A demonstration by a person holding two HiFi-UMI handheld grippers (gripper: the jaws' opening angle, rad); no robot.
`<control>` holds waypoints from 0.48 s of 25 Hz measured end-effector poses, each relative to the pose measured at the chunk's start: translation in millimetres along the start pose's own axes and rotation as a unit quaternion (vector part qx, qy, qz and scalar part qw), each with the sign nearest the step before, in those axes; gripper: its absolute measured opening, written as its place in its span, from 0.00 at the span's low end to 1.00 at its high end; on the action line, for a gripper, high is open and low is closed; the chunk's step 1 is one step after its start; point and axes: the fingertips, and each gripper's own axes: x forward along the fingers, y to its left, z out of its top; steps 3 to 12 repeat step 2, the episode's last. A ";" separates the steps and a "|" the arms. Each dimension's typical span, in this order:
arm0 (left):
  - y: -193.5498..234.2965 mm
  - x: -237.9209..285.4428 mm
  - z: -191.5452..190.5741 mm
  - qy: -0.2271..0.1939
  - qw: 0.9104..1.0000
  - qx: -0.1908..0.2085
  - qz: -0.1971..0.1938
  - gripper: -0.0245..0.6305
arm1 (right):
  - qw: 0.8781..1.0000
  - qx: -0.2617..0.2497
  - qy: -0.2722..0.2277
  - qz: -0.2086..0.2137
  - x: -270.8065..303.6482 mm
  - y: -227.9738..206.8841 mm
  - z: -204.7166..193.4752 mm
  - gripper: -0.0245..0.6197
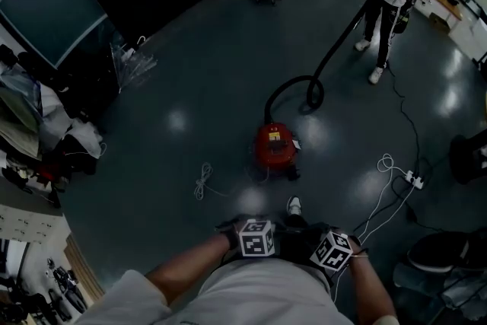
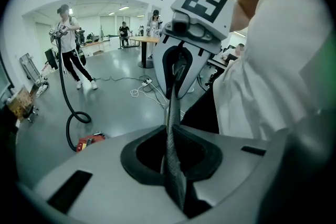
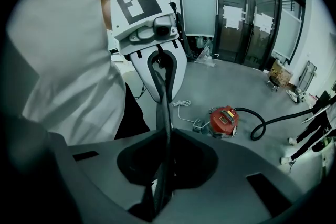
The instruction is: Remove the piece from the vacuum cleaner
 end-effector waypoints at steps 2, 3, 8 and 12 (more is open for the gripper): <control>-2.9 -1.1 -0.3 -0.001 1.000 0.002 -0.003 0.09 | 1.000 0.003 0.000 0.001 0.0 3.4 0.2 0.10; -2.9 -1.1 -0.3 -0.001 1.000 0.002 -0.003 0.09 | 1.000 0.003 0.000 0.001 0.0 3.4 0.2 0.10; -2.9 -1.1 -0.3 -0.001 1.000 0.002 -0.003 0.09 | 1.000 0.003 0.000 0.001 0.0 3.4 0.2 0.10; -2.9 -1.1 -0.3 -0.001 1.000 0.002 -0.003 0.09 | 1.000 0.003 0.000 0.001 0.0 3.4 0.2 0.10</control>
